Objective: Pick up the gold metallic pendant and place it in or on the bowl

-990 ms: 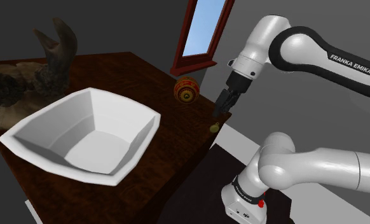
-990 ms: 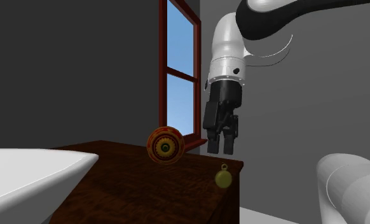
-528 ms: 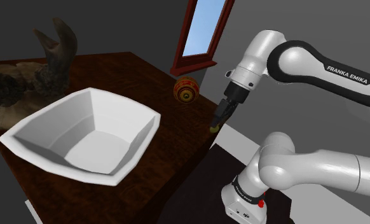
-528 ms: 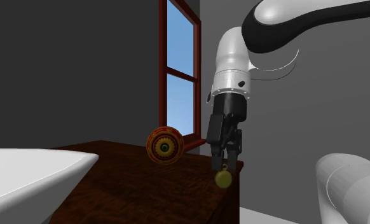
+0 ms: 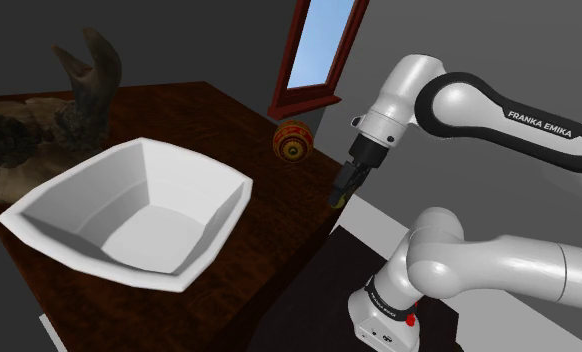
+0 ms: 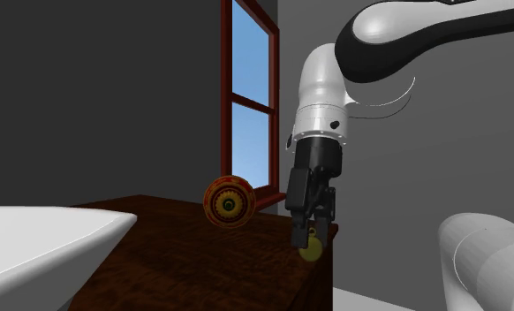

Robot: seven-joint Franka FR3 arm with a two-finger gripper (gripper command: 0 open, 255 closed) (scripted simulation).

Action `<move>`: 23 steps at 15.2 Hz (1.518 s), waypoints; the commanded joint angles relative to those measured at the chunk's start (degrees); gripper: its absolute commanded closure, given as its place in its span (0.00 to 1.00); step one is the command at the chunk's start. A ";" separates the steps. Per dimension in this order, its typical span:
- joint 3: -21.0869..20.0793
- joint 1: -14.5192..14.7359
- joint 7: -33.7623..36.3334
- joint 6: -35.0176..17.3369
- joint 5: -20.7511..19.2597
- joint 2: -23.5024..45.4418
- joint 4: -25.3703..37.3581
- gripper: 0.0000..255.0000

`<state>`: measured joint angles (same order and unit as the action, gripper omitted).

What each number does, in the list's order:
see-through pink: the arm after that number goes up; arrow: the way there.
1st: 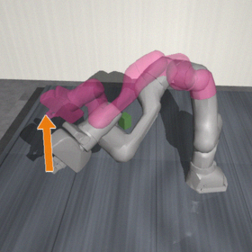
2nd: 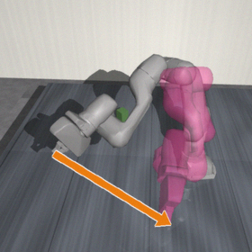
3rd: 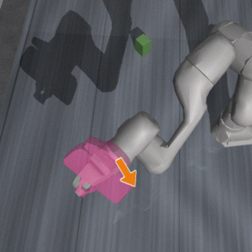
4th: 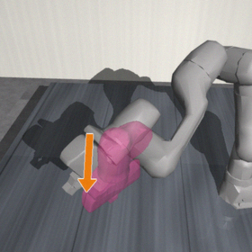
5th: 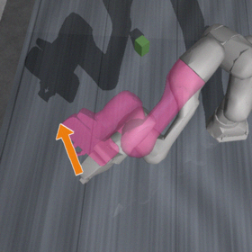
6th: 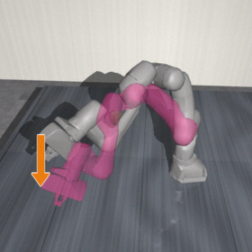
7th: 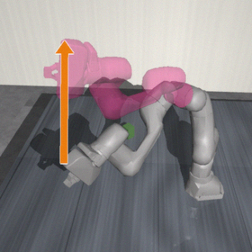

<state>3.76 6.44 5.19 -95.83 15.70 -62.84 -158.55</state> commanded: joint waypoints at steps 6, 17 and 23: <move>-0.01 0.00 0.00 -0.01 0.01 -0.02 -0.02 1.00; 0.08 0.23 1.20 3.77 -0.12 0.99 4.95 1.00; 0.19 0.52 2.36 7.37 -0.17 2.38 10.14 1.00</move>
<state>3.70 6.98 7.60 -88.93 15.72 -61.01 -149.37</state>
